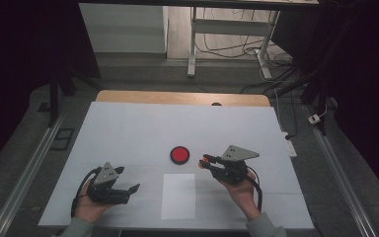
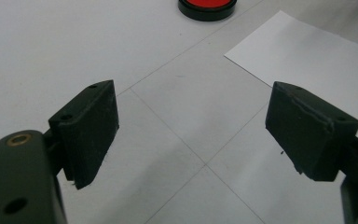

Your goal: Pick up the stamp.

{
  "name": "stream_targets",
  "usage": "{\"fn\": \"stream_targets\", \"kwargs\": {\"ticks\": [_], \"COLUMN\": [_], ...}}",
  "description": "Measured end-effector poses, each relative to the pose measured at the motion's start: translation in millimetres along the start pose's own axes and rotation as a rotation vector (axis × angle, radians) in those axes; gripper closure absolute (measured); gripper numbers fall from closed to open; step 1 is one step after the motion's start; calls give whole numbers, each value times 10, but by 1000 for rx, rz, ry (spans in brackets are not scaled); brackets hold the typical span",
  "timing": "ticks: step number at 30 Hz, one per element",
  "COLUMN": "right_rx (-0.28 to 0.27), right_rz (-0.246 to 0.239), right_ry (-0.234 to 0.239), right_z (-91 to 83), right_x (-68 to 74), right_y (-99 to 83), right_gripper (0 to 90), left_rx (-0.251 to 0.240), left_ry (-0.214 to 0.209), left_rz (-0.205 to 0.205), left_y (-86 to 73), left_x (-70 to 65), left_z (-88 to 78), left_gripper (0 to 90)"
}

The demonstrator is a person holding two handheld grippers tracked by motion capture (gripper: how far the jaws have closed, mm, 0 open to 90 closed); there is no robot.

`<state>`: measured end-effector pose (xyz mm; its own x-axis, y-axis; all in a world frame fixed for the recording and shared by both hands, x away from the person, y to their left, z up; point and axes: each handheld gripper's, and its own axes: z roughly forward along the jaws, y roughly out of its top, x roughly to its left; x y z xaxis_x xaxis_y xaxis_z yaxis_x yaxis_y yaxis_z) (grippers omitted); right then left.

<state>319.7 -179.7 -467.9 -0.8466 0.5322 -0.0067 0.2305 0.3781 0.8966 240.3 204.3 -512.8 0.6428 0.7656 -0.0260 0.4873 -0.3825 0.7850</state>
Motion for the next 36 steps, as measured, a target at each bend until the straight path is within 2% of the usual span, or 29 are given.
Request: {"fn": "stream_targets", "kwargs": {"ticks": [17,23,27,36], "right_rx": [-3,15,19,21], "right_rz": [-3,-23,-18,-23], "right_ry": [96,120,145,151], "right_z": [148,206,243,261], "right_x": [234,324,372,410], "right_y": [36,42,38,39], "right_gripper": [724,724,724,724], "left_rx": [1,-1,-2,0], "left_ry": [0,0,0,-5], "left_rz": [3,2,3,6], "left_y": [6,7,9,12], "left_x": [-8,-5,-6,-10], "left_z": [7,5,5,3], "left_gripper": [175,175,175,176]}}
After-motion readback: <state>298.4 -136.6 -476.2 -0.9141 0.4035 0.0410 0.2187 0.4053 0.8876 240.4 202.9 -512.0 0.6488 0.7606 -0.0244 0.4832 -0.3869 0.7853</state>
